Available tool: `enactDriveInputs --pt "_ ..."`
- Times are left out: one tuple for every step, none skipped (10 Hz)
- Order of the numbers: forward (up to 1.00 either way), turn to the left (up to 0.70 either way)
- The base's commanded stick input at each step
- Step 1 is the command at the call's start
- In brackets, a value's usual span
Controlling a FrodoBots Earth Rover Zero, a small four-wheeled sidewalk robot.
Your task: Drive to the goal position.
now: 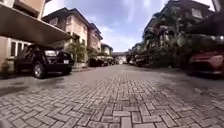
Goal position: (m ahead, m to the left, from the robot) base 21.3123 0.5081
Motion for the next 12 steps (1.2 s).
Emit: enactDriveInputs --pt "0.69 0.03" --pt "0.69 0.03" --pt "0.69 0.03" --pt "0.69 0.03" --pt "0.69 0.03" --pt "0.69 0.03" --pt "0.69 0.03" --pt "0.69 0.03" --pt "0.69 0.03" --pt "0.69 0.03" --pt "0.69 0.03" --pt "0.69 0.03"
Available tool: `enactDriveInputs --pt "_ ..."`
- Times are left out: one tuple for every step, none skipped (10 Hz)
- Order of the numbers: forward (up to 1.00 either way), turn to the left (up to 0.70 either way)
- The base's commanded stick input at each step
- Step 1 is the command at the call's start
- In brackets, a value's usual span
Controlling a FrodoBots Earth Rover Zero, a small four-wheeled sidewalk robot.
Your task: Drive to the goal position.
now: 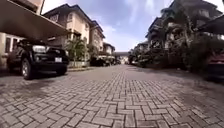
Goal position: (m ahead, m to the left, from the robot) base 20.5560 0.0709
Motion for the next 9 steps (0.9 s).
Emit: enactDriveInputs --pt "0.69 0.03" --pt "0.69 0.03" --pt "0.69 0.03" --pt "0.69 0.03" --pt "0.69 0.03" --pt "0.69 0.03" --pt "0.69 0.03" --pt "0.69 0.03" --pt "0.69 0.03"
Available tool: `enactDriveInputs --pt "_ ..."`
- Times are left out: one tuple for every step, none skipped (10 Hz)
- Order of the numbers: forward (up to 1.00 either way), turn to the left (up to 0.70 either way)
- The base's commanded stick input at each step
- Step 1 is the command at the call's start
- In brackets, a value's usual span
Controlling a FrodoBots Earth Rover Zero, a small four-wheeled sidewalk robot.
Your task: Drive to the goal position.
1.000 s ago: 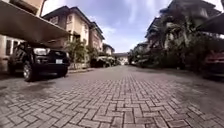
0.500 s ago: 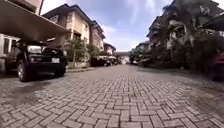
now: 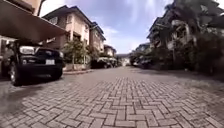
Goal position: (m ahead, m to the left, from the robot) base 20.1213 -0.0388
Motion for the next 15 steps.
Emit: enactDriveInputs --pt "0.69 0.03" --pt "0.69 0.03" --pt "0.69 0.03" --pt "0.69 0.03" --pt "0.69 0.03" --pt "0.69 0.03" --pt "0.69 0.03" --pt "0.69 0.03" --pt "0.69 0.03" --pt "0.69 0.03" --pt "0.69 -0.03" --pt "0.69 -0.3" --pt "0.69 -0.35" --pt "0.69 -0.24" --pt "0.69 0.03"
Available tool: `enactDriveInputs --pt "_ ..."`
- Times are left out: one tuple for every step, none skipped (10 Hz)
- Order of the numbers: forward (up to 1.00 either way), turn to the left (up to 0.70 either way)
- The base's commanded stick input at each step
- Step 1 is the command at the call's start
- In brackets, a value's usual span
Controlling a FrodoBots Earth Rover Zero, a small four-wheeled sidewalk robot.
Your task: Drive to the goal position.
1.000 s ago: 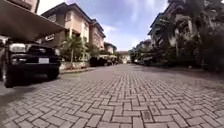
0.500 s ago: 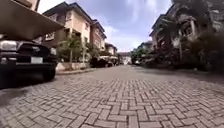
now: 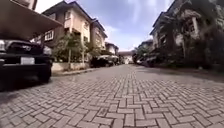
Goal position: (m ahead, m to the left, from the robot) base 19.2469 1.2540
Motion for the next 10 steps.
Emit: enactDriveInputs --pt "0.69 0.03" --pt "0.69 0.03" --pt "0.69 0.03" --pt "0.69 0.03" --pt "0.69 0.03" --pt "0.69 0.03" --pt "0.69 0.03" --pt "0.69 0.03" --pt "0.69 0.03" --pt "0.69 0.03"
